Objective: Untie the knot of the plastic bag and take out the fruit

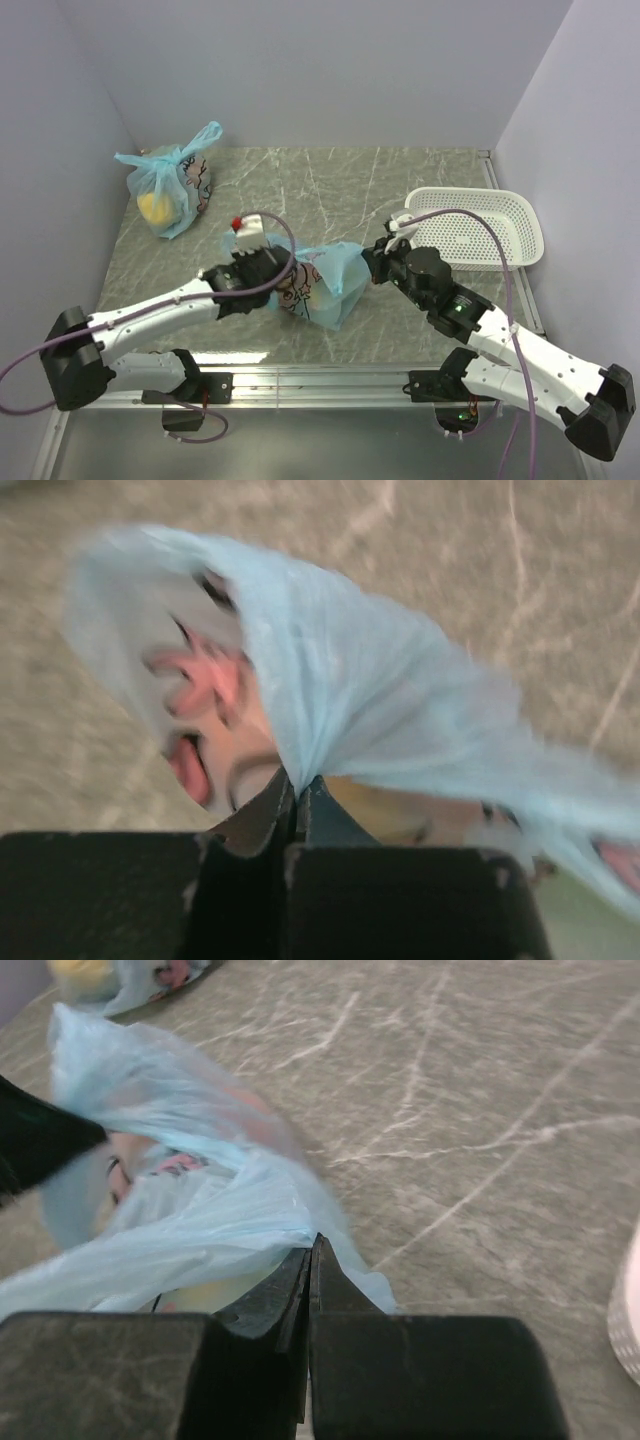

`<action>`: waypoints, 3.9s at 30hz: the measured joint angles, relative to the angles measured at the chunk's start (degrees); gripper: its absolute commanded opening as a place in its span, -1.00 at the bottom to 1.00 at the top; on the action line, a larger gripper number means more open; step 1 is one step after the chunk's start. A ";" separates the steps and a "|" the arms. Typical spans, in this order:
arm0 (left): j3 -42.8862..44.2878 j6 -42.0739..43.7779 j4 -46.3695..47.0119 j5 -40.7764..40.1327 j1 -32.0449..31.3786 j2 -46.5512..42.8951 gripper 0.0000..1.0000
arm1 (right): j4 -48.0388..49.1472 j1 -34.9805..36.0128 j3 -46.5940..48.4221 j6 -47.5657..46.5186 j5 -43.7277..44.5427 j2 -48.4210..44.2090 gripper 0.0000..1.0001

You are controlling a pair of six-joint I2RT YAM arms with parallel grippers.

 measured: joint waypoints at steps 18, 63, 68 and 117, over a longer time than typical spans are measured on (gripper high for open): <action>6.86 37.35 6.60 28.04 25.33 -13.70 -0.99 | -10.49 -2.71 8.57 -0.28 -1.29 -0.76 0.30; 10.56 36.26 2.36 43.80 35.47 -18.36 -0.49 | 7.19 5.07 34.88 10.54 -12.63 42.75 -1.00; 11.98 33.29 2.99 39.15 36.09 -17.77 0.83 | 5.14 4.37 32.72 8.46 -10.29 34.77 -1.00; -3.15 10.08 32.57 42.69 16.28 7.58 0.74 | 24.24 -2.86 -4.35 14.84 -9.51 19.58 -1.00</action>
